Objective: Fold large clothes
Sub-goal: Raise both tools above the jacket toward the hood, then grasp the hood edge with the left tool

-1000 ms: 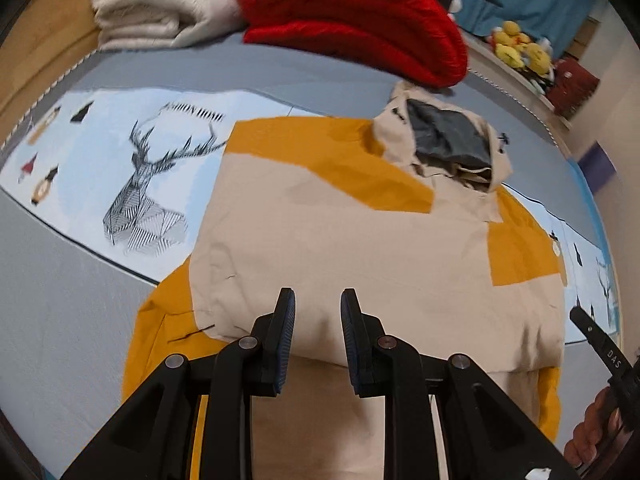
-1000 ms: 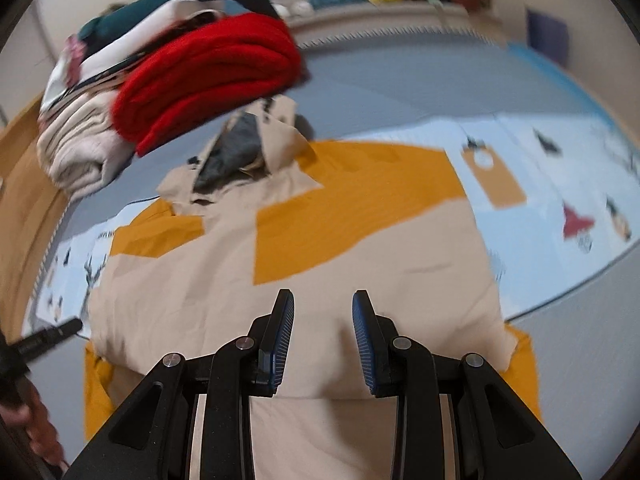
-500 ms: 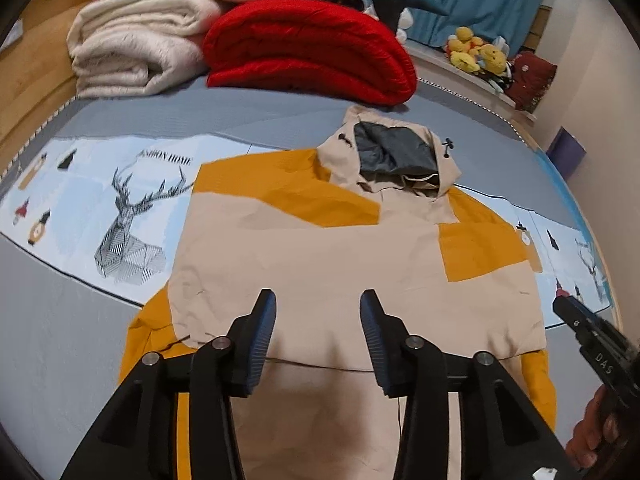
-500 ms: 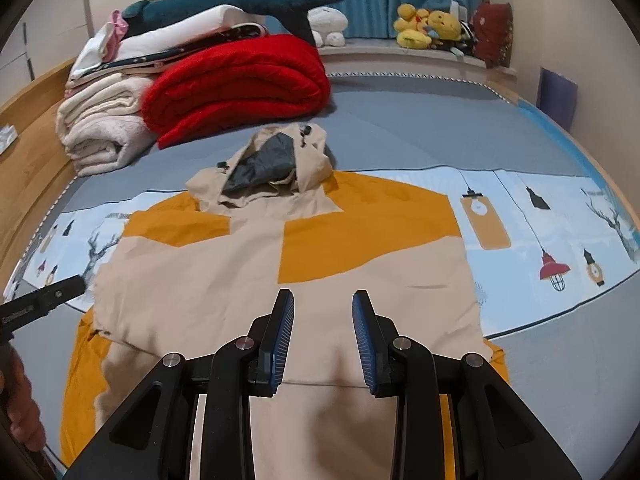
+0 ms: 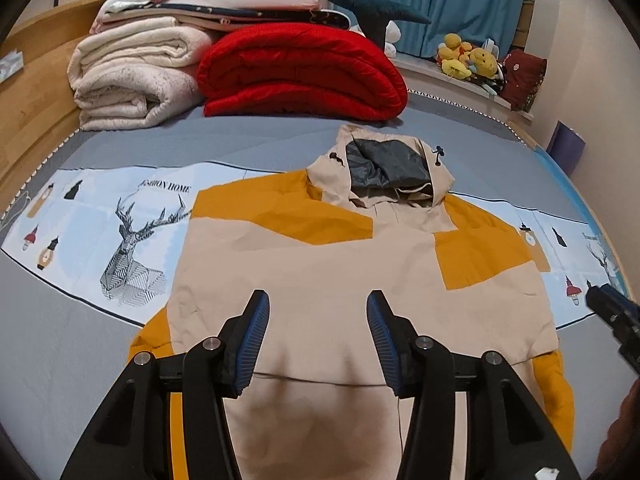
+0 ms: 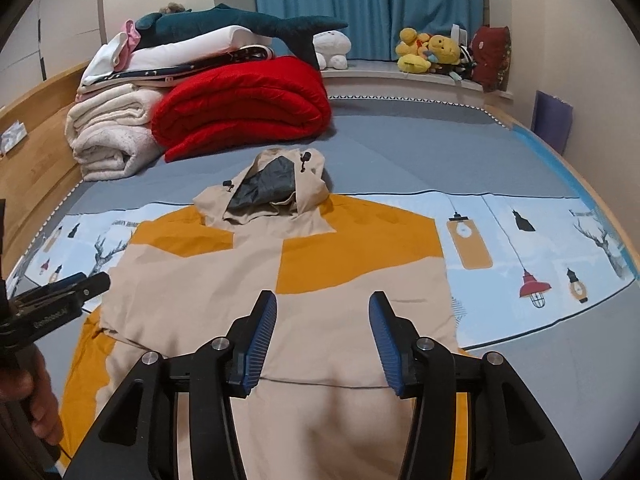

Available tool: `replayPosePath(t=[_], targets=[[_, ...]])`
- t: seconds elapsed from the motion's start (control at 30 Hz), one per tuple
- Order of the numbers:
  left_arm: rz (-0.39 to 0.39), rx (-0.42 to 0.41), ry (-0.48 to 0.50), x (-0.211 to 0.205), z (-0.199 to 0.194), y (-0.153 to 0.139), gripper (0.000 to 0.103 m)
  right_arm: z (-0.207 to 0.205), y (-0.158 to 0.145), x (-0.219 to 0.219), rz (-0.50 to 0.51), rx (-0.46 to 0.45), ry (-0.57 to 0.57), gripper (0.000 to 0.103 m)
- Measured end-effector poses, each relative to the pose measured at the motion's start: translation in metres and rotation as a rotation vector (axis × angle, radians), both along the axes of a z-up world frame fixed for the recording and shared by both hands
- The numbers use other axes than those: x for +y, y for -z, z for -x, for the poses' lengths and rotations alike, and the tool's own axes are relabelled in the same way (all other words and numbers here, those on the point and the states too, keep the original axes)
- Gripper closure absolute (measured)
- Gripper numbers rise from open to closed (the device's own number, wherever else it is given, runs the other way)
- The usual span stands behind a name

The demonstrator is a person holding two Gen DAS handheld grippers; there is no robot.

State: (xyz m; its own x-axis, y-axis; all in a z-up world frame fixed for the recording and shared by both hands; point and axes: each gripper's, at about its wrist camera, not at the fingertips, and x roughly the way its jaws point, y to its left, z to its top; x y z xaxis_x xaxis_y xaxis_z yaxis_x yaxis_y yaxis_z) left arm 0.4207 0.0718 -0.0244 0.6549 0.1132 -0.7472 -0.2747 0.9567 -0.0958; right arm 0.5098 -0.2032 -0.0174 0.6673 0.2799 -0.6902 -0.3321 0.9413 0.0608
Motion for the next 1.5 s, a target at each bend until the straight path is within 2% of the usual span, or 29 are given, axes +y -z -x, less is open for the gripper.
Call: replayPosePath(t=[0.03,0.1,0.17,0.2,0.23,0.3,0.37,0.47,0.57,0.63,0.77,0.87,0.97,1.03,1.07,1.13,1.2,1.37,1.5], targets=[[-0.003,-0.004,0.009,-0.001,-0.001,0.001,0.061,-0.001,-0.002,-0.002,-0.006,0.0,0.003,0.053],[-0.007,0.0,0.024,-0.003,-0.002,0.003,0.091,-0.003,-0.006,-0.005,-0.019,0.002,0.006,0.053],[-0.017,-0.008,0.034,-0.005,-0.005,0.005,0.093,-0.006,-0.01,-0.009,-0.024,0.014,0.009,0.054],[-0.022,-0.015,0.038,-0.006,-0.005,0.004,0.095,-0.008,-0.011,-0.011,-0.023,0.015,0.01,0.058],[-0.035,-0.024,0.043,-0.007,-0.006,0.003,0.095,-0.009,-0.011,-0.013,-0.023,0.015,0.011,0.072],[-0.043,-0.035,0.05,-0.008,-0.006,0.002,0.095,-0.013,-0.01,-0.018,-0.017,0.02,0.016,0.09],[-0.066,-0.035,0.063,-0.011,-0.006,0.003,0.095,-0.016,-0.008,-0.025,-0.024,0.023,0.031,0.094],[-0.087,-0.013,0.074,-0.011,-0.014,0.006,0.095,-0.022,-0.005,-0.03,-0.014,0.049,0.022,0.095],[-0.052,0.001,0.056,0.001,-0.044,0.004,0.095,-0.031,-0.002,-0.036,-0.014,0.082,0.021,0.093],[-0.026,0.002,0.051,0.01,-0.07,-0.001,0.095,-0.036,0.0,-0.041,-0.026,0.099,0.035,0.092],[-0.049,0.003,0.064,0.021,-0.135,-0.007,0.095,-0.047,0.009,-0.051,-0.041,0.149,0.061,0.09],[-0.038,0.019,0.077,0.03,-0.185,0.0,0.095,-0.052,0.015,-0.053,-0.027,0.176,0.053,0.09],[-0.065,0.05,0.096,0.034,-0.235,0.015,0.094,-0.057,0.018,-0.053,-0.011,0.185,0.057,0.09],[-0.033,0.074,0.092,0.037,-0.265,0.026,0.094,-0.06,0.02,-0.054,-0.007,0.187,0.07,0.09],[0.004,0.093,0.087,0.04,-0.284,0.033,0.092,-0.062,0.021,-0.054,-0.009,0.19,0.074,0.09],[0.05,0.116,0.075,0.045,-0.312,0.044,0.079,-0.064,0.024,-0.053,-0.01,0.196,0.075,0.09],[0.047,0.125,0.057,0.047,-0.331,0.05,0.066,-0.067,0.028,-0.051,-0.009,0.199,0.07,0.09],[0.094,0.152,0.003,0.059,-0.373,0.073,0.065,-0.071,0.035,-0.045,0.004,0.211,0.067,0.09],[0.078,0.192,-0.026,0.063,-0.392,0.091,0.065,-0.075,0.04,-0.045,0.015,0.222,0.067,0.09]])
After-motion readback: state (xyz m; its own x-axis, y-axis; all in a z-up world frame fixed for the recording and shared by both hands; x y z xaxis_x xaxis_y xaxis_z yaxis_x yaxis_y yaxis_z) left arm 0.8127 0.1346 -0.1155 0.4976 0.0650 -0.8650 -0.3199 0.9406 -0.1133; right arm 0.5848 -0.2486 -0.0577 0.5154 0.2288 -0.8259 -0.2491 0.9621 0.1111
